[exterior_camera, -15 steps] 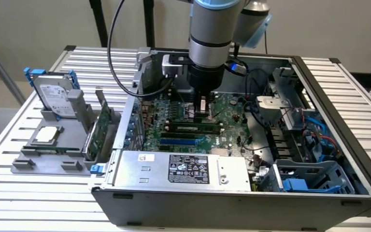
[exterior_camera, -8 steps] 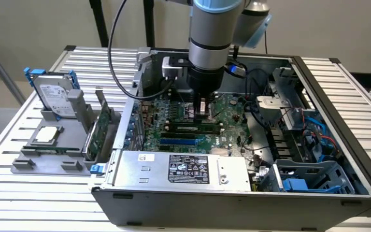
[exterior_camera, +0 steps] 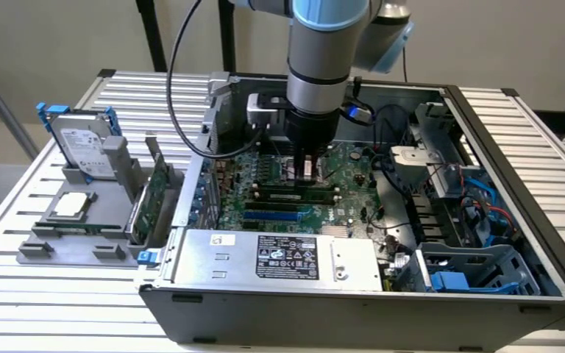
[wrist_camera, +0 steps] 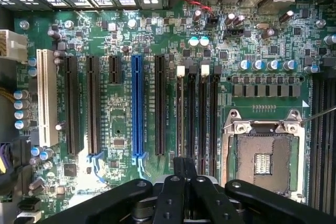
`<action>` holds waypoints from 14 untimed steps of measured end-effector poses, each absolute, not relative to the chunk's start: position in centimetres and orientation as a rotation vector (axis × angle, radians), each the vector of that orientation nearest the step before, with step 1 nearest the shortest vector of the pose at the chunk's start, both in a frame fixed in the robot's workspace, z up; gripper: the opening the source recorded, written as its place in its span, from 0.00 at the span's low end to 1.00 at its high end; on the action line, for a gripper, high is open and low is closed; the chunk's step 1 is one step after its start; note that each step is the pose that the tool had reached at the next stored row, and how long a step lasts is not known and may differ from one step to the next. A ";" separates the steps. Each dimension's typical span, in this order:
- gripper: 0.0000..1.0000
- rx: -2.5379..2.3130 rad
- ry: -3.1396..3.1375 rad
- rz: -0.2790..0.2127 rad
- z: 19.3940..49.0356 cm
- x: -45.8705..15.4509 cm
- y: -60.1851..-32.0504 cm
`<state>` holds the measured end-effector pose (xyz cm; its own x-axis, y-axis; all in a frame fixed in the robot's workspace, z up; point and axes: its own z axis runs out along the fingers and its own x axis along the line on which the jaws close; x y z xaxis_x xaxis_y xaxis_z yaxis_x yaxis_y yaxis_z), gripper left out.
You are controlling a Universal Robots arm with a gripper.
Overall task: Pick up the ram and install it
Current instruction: 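Press down the ram until it locks into place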
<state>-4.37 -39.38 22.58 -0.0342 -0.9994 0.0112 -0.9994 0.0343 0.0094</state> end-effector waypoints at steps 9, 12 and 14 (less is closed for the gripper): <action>0.00 2.172 -2.248 -0.003 24.5 -4.4 -39.4; 0.00 2.172 -2.248 -0.004 24.5 -4.4 -39.4; 0.00 2.172 -2.248 -0.003 24.5 -4.4 -39.4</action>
<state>-4.36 -39.36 24.55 -0.0342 -0.9994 0.0100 -0.9993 0.0343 0.0128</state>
